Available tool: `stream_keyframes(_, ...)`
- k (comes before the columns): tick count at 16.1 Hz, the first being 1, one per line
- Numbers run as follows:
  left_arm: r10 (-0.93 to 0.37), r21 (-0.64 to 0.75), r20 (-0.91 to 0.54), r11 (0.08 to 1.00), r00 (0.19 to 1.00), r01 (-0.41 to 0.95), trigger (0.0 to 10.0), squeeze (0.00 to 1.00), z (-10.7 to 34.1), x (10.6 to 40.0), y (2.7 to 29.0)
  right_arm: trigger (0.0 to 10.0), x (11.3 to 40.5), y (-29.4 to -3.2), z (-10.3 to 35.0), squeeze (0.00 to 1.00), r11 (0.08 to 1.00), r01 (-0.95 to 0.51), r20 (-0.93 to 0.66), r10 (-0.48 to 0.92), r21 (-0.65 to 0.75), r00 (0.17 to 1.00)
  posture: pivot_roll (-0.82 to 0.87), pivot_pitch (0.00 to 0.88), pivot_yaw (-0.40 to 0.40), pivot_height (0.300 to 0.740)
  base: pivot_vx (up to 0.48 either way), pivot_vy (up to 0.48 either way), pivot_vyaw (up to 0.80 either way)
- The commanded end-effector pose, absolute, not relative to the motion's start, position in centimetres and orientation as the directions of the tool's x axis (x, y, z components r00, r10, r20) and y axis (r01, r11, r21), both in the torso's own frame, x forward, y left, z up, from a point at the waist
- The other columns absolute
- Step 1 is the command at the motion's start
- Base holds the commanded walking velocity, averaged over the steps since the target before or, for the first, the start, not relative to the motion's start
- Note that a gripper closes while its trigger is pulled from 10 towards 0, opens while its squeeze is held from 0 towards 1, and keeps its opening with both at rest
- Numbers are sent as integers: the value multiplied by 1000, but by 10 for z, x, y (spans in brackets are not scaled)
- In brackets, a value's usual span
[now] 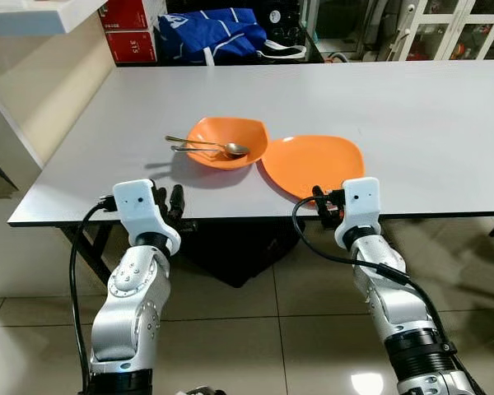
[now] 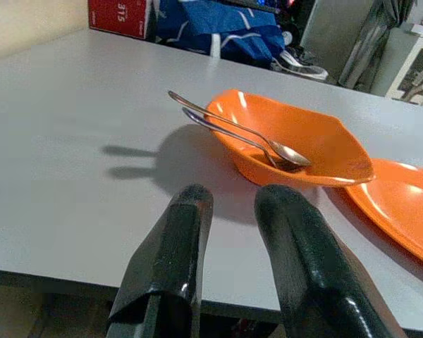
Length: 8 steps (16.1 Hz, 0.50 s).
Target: Setting the table
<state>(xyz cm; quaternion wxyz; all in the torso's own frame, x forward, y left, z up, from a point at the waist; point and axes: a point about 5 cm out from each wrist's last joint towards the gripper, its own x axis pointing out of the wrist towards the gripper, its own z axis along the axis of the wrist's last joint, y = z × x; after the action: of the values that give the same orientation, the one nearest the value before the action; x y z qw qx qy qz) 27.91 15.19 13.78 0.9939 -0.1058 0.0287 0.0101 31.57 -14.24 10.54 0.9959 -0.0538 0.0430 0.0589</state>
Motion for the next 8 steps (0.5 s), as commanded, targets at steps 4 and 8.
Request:
stream_keyframes(4, 8, -206, -56, 978, 998, -19, 10000, 0, 141, 285, 151, 10000, 318, -145, 104, 0, 989, -116, -107, 106, -92, 989, -117, 0, 55, 740, 0, 437, 0)
stream_keyframes(8, -7, -202, -58, 979, 998, -5, 10000, 0, 140, 285, 150, 10000, 318, -146, 101, 0, 990, -111, -114, 101, -90, 988, -116, 0, 57, 740, 0, 480, 0)
